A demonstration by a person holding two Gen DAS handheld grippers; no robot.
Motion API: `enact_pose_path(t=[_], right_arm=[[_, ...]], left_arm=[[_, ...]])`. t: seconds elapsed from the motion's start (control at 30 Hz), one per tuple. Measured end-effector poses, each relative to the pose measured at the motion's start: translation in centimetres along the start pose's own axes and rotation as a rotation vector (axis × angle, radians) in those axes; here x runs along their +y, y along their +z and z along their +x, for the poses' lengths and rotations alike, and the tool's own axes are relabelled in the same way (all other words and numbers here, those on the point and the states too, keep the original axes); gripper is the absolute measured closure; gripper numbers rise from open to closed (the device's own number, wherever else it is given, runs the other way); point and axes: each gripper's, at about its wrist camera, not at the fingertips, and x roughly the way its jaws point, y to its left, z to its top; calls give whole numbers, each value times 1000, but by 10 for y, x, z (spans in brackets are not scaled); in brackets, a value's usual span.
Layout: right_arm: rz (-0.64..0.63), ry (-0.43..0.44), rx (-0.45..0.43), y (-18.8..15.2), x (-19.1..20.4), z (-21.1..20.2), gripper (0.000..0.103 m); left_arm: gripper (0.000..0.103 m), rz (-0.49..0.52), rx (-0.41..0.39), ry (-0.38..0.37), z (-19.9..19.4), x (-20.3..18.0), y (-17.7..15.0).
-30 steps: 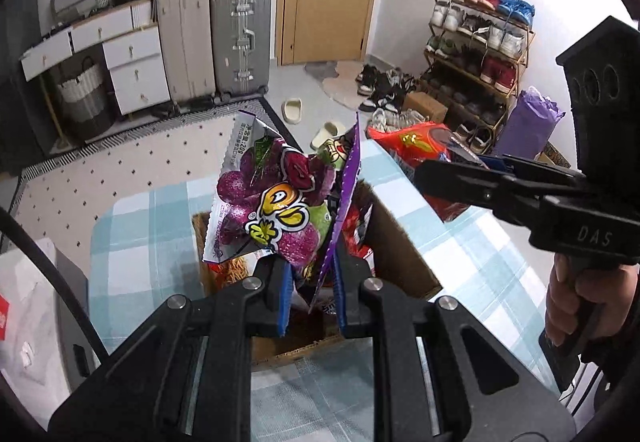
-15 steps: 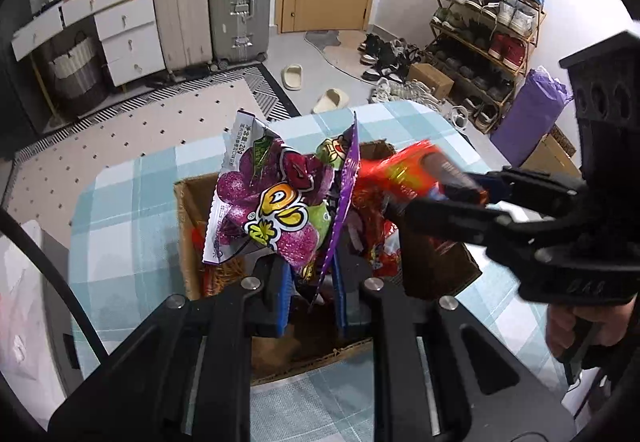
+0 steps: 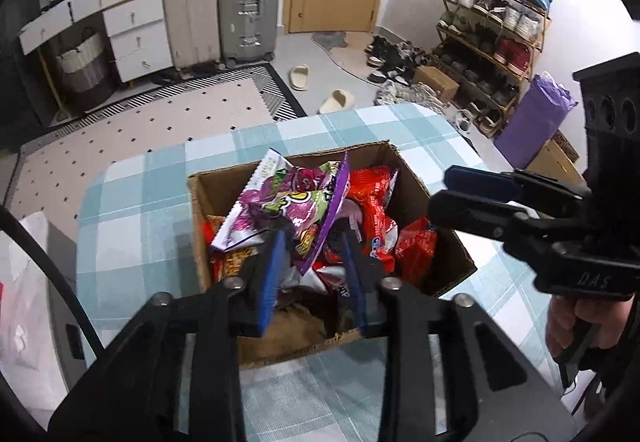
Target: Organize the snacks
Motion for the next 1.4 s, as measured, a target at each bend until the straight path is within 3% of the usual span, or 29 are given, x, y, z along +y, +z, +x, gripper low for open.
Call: enact_pose_path(t=[0.23,0.33,0.4,0.53,0.67,0.83,0.9,0.97,1.17,1.4], right_arm=[[-53,-1,-39,-2,17,-26,47],[-93,-16,-69,-4,28,-41,39],[-104,-16,-88,-6,34,-52,39],[-137,-12,-135,-9,48,-75,39],[-186,-3,-204,-15,64,-101,28],[-215,39,-304,-29,78,-140,17],[-207,58,-352,-37,77,-156,6],[-212,65,-400,-49,77,-170,5],[-243,68,-471,-90,73,-192,1],[-236,55,-480,-138,56,-185,1]], left_arm=[[66,-43,-117,42,-44,-5,-13],[53,-53,-154,113,-62,-6,-21],[50,-63,-196,190,-77,-7,-28],[37,-85,-250,225,-104,-11,-40],[23,-75,-310,257,-134,-22,-54],[19,-60,-372,283,-171,-39,-69],[14,-61,-397,299,-183,-45,-77],[0,-67,-420,312,-194,-48,-86],[0,-105,-465,296,-211,-51,-119],[0,-126,-474,314,-205,-51,-157]])
